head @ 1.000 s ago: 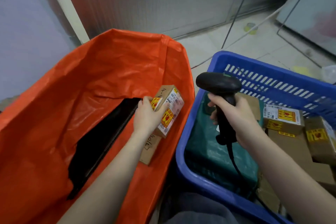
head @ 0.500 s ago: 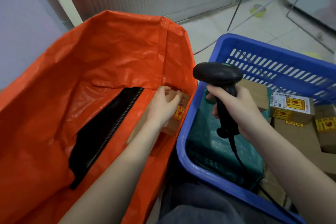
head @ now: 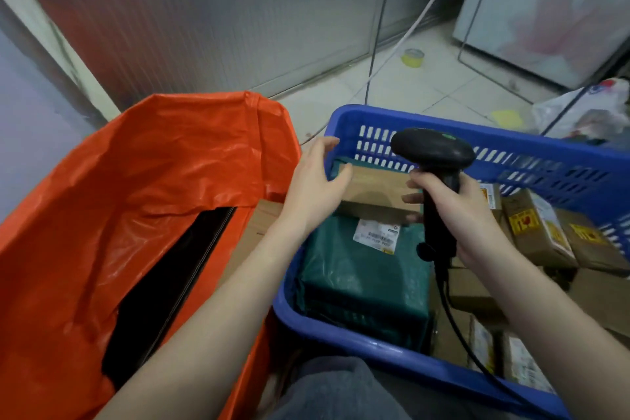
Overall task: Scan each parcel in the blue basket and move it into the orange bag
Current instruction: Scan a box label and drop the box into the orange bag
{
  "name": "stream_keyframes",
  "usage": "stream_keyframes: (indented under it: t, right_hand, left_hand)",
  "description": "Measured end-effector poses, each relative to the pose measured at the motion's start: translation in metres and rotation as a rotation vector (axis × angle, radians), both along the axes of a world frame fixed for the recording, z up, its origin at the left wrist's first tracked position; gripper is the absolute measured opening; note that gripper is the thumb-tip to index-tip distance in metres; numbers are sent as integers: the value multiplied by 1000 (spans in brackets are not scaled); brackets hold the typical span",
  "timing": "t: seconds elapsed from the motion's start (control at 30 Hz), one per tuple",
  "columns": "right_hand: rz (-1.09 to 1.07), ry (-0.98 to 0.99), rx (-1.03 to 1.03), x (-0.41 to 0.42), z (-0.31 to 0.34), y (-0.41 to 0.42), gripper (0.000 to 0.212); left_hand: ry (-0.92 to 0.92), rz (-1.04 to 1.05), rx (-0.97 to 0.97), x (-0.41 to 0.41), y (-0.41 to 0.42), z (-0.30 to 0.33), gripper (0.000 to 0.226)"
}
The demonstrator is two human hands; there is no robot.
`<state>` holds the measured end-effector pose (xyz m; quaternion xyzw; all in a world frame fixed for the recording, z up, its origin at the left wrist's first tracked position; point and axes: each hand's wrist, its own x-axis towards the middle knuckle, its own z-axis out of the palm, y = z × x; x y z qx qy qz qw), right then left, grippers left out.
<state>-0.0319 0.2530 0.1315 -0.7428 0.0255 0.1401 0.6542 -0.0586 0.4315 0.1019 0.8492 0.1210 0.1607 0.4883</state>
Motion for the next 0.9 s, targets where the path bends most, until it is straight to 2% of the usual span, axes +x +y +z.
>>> stream_keyframes:
  t: [0.17, 0.3, 0.5, 0.67, 0.73, 0.83, 0.9]
  right_hand:
    - [-64, 68, -66, 15, -30, -24, 8]
    - [-26, 125, -64, 25, -51, -26, 12]
    - [26, 212, -30, 33, -62, -25, 12]
    - [-26, 163, 23, 30, -37, -40, 15]
    - [-77, 106, 39, 28, -19, -50, 16]
    - [-142, 15, 66, 22, 12, -65, 25]
    - [-172, -34, 79, 14, 31, -76, 21]
  left_hand:
    - [257, -78, 96, 19, -28, -25, 57]
    - [430, -42, 94, 28, -27, -48, 69]
    - [450, 29, -81, 29, -28, -56, 76]
    - [399, 78, -156, 26, -36, -27, 98]
    - [364, 78, -159, 27, -42, -5, 91]
    - [273, 20, -184, 25, -53, 32, 62]
    - [182, -19, -211, 19, -65, 59, 46]
